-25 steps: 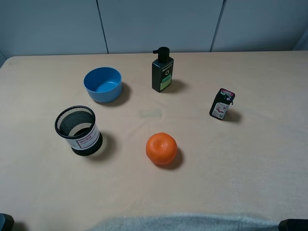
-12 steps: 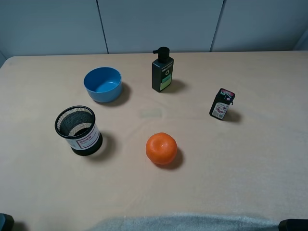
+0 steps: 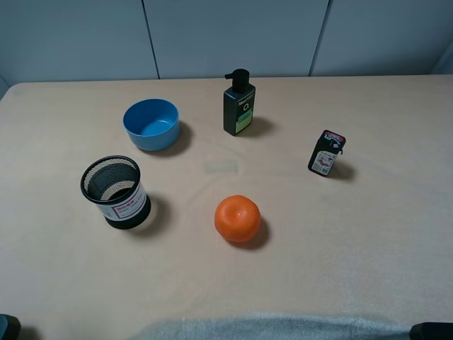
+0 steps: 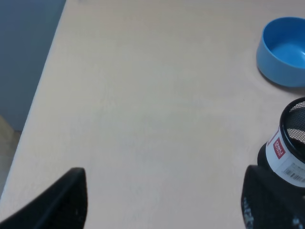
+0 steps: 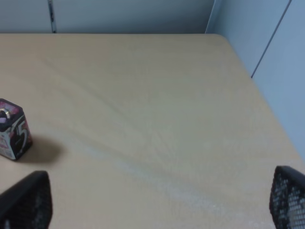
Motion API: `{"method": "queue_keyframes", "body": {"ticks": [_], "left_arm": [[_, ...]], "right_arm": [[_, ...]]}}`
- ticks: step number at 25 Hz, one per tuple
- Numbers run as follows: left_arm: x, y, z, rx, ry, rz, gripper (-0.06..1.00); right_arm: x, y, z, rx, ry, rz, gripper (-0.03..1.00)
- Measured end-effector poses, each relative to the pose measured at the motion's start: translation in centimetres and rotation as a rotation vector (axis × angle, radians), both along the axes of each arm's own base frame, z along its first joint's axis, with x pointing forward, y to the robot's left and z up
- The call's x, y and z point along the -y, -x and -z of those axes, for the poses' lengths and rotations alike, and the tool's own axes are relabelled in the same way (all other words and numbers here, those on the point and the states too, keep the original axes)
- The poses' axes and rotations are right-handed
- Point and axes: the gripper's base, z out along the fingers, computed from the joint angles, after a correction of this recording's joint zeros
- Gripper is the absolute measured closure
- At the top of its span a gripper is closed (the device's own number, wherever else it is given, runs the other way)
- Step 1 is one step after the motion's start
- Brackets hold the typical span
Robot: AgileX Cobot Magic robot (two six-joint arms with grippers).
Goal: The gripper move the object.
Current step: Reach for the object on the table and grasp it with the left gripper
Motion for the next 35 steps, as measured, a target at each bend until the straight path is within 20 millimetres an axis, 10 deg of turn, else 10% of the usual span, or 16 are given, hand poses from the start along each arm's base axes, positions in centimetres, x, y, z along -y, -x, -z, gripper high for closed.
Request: {"method": "queue_keyframes", "body": {"ticks": [18,35], "left_arm": [[0.1,-0.8,-0.7,0.009,-0.003,0.007,0.21],[1.7,-14.3,-1.0,-0.41,-0.067,0.062,0.21]], "right_arm": [[0.0,0.0,0.0,0.0,0.0,0.0,0.27],[0.0,0.0,0.0,0.0,0.0,0.0,0.27]]}}
